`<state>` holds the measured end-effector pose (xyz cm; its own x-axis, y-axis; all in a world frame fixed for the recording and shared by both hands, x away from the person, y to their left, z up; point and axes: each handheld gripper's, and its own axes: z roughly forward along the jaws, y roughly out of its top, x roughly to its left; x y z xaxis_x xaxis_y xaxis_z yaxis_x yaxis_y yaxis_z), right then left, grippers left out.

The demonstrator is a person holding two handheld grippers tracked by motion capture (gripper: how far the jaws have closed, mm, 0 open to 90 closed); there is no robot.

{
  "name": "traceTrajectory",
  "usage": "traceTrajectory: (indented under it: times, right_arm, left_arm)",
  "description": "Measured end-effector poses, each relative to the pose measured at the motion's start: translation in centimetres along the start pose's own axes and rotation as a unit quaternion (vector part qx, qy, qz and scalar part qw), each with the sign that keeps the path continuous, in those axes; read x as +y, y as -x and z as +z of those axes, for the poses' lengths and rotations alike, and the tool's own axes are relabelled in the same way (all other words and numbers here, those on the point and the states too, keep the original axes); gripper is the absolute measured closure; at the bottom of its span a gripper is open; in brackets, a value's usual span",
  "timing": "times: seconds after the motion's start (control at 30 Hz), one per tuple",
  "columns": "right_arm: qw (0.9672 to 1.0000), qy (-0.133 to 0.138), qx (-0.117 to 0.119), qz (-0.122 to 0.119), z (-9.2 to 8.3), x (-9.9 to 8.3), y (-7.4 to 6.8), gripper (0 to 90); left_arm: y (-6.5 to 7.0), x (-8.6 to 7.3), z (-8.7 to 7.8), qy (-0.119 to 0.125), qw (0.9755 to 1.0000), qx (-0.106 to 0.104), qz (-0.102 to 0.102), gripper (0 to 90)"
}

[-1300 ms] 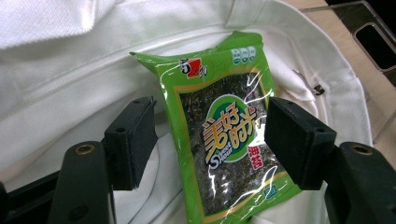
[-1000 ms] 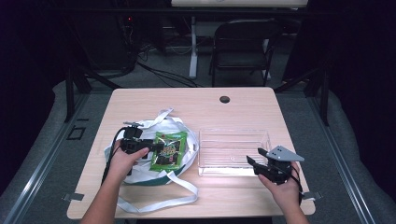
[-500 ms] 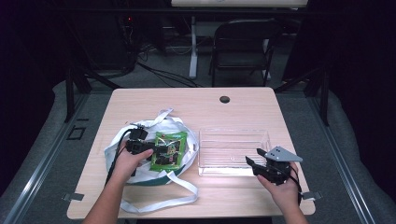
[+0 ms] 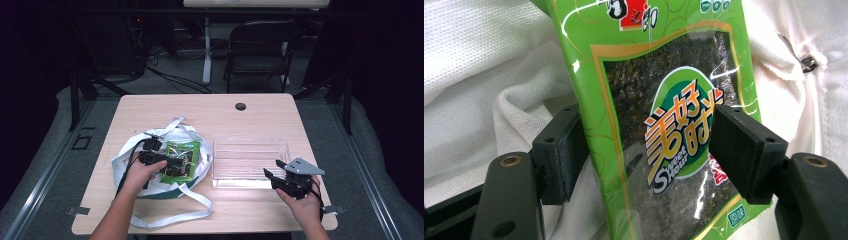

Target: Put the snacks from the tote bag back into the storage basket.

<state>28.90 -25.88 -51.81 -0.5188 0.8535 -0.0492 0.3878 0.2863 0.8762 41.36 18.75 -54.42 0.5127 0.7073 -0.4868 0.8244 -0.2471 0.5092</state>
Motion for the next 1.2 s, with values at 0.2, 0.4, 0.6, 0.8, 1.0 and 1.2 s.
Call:
traceTrajectory:
  times: [0.2, 0.4, 0.6, 0.8, 1.0, 1.2]
  right_arm:
    - [1.0000, 0.001, -0.002, 0.000, 0.0, 0.0, -0.1, 44.2]
    - [1.0000, 0.003, -0.002, 0.001, -0.1, 0.0, 0.0, 44.3]
    - [1.0000, 0.002, -0.002, 0.000, -0.2, 0.0, 0.0, 44.2]
    - [1.0000, 0.008, -0.003, 0.004, -0.2, 0.0, 0.0, 44.2]
    - [1.0000, 0.008, 0.001, 0.004, 0.0, 0.1, 0.0, 44.2]
    - [0.9999, 0.009, 0.004, 0.004, 0.3, 0.2, 0.0, 44.2]
  left_arm:
    - [-0.1, 0.0, -0.2, 0.001, 0.9998, -0.019, -0.003, 33.3]
    - [0.0, -0.1, -0.9, 0.003, 0.9995, -0.030, 0.002, 36.5]
    - [0.0, -0.1, -1.8, 0.010, 0.9990, -0.042, 0.009, 40.2]
    - [0.4, -0.3, -2.9, 0.005, 0.9984, -0.046, 0.033, 44.7]
    - [1.0, -0.3, -3.9, 0.010, 0.9968, -0.058, 0.055, 46.4]
    - [1.2, -0.5, -4.0, 0.006, 0.9960, -0.055, 0.069, 50.2]
